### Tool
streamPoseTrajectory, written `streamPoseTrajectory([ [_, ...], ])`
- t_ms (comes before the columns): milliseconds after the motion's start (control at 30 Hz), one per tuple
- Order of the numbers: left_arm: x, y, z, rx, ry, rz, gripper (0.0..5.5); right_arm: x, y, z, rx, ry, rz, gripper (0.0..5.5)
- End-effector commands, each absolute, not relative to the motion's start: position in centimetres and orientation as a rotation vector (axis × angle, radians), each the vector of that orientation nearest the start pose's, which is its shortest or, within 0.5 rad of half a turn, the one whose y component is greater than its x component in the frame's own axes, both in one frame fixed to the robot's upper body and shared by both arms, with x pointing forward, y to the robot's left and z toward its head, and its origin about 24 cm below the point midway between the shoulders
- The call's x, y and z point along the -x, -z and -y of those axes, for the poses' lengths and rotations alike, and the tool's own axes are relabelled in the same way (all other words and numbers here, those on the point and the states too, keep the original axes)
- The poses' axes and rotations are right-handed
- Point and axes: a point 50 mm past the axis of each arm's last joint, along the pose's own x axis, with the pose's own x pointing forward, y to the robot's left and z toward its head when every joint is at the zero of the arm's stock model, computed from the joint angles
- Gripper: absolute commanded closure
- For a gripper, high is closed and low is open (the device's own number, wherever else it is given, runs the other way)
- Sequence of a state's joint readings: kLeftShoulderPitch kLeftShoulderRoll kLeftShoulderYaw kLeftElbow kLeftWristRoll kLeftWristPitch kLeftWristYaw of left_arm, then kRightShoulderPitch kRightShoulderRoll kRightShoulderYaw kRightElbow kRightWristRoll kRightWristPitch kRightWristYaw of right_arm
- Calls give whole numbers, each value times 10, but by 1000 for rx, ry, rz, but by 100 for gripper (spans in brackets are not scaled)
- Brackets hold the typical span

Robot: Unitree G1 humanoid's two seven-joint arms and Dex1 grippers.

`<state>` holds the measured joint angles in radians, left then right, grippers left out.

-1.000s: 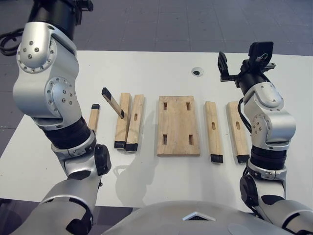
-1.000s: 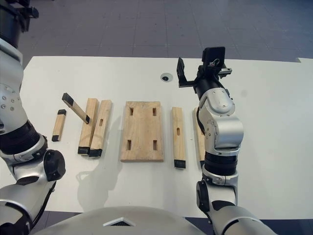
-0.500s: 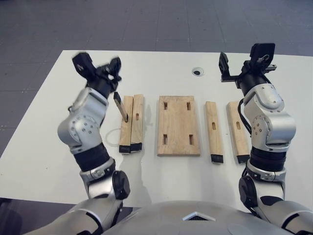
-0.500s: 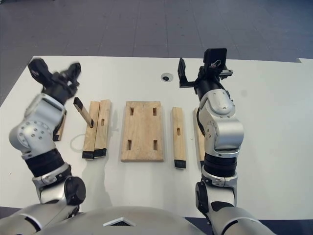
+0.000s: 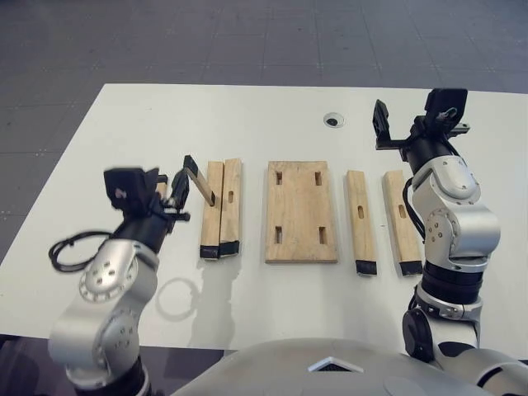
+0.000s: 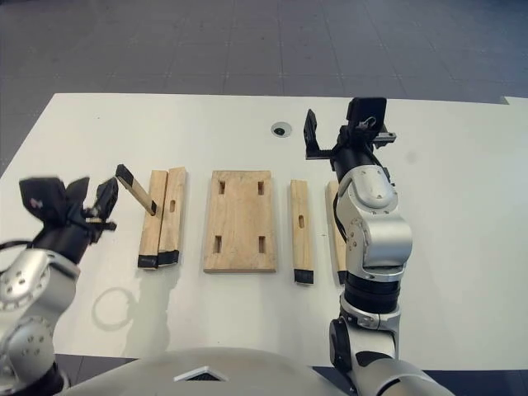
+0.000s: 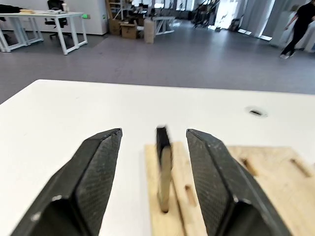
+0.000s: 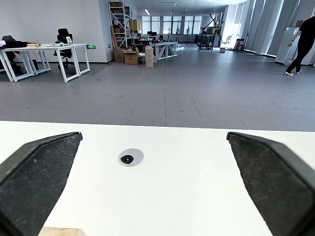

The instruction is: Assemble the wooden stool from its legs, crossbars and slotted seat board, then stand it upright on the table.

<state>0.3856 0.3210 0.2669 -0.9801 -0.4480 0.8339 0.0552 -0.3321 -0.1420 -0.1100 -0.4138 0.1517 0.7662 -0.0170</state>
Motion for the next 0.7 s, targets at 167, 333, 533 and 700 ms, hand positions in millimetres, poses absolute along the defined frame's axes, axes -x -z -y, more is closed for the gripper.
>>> streamPoseTrajectory([
  [167, -96, -70, -193, 24, -49, -527, 170, -286, -152, 164, 10, -44, -42, 0],
  [333, -79, -46, -203, -5, -85, -715, 107, -286, -153, 162, 18, -62, -46, 0],
  [533, -71, -26, -195, 46, 18, -858, 107, -289, -154, 159, 22, -81, -46, 0],
  [700, -86, -11, -196, 77, 0, -872, 107, -293, -158, 158, 28, -97, -40, 0],
])
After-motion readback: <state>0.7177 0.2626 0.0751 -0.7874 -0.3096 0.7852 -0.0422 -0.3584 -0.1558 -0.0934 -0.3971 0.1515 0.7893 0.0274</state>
